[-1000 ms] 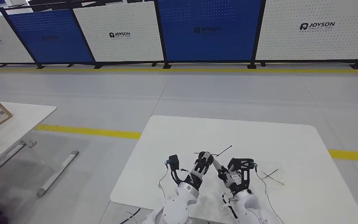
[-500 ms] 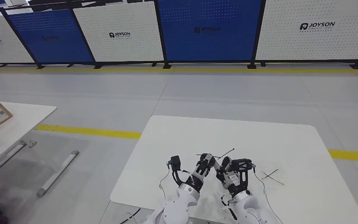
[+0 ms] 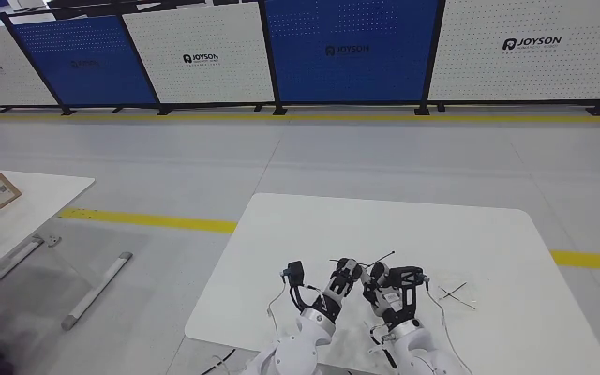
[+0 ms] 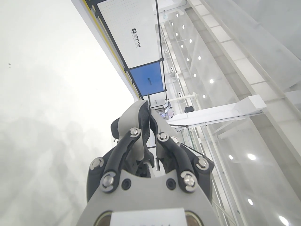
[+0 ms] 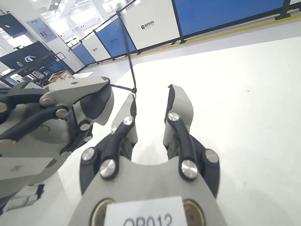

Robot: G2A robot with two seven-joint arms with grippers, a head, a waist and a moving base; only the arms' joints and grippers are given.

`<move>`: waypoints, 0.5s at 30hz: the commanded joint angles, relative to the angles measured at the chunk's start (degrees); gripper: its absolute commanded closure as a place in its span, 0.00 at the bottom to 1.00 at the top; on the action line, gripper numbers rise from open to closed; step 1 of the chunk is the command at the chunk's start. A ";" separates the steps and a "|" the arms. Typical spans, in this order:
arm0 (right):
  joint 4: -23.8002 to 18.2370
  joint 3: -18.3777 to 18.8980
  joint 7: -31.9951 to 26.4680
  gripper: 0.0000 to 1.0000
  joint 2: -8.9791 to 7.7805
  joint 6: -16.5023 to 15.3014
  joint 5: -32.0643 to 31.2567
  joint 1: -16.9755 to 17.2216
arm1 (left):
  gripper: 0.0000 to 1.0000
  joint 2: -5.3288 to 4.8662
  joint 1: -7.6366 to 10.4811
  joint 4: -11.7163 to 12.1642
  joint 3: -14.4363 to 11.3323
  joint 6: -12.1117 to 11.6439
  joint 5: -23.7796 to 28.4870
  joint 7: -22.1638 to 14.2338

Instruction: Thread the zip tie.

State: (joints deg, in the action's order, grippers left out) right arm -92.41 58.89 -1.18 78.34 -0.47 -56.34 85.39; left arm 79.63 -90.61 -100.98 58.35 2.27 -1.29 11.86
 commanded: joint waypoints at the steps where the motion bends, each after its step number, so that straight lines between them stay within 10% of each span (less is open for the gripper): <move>1: 0.04 -0.01 0.03 0.70 0.02 -0.07 -0.01 -0.01 | 1.00 0.00 0.00 0.00 -0.02 -0.01 -0.11 0.05; 15: -0.08 -0.03 0.46 0.69 0.13 -0.22 -0.36 0.23 | 1.00 -0.04 -0.21 0.19 -0.14 -0.32 -1.36 0.33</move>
State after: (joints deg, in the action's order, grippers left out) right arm -92.48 58.84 -0.67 78.47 -0.68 -56.70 85.61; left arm 79.60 -90.80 -100.79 58.22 1.94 -2.60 12.19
